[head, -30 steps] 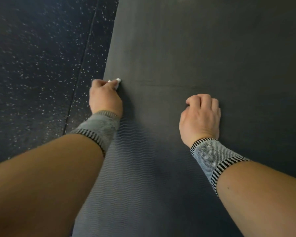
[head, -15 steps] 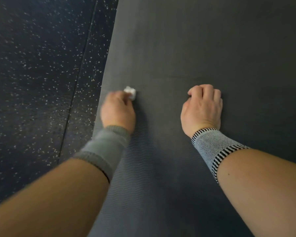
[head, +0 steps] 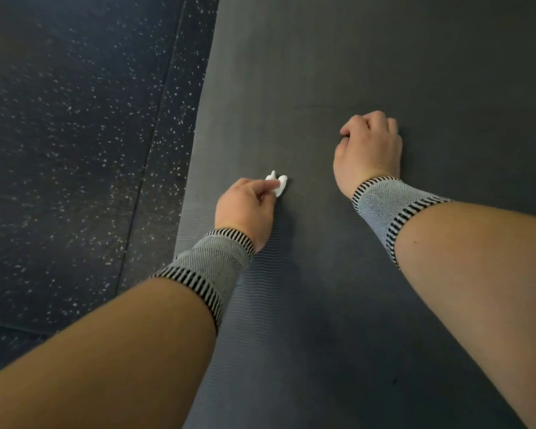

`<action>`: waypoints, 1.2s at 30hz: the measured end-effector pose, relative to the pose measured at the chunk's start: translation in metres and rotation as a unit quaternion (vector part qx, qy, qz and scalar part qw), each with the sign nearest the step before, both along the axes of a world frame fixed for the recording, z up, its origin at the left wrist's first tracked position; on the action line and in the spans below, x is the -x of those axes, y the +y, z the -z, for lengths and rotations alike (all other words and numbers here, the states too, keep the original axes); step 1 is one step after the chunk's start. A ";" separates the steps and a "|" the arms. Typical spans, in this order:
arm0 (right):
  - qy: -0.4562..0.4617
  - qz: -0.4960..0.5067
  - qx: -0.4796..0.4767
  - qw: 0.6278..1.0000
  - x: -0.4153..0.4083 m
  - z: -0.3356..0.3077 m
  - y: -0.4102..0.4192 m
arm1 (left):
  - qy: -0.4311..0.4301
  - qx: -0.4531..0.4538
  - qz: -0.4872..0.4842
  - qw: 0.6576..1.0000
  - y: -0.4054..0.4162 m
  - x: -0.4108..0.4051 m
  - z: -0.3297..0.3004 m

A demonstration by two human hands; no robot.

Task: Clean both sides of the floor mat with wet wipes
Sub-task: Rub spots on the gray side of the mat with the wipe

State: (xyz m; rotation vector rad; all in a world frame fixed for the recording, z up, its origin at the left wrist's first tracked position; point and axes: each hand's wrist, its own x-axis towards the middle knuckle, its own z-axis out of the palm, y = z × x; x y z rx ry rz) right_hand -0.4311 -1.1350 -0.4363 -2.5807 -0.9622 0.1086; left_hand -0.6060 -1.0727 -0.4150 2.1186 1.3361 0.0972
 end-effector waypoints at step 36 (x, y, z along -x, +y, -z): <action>-0.017 -0.050 0.123 0.991 0.086 -0.017 -0.074 | 0.325 -0.082 0.131 0.933 -0.002 0.101 -0.019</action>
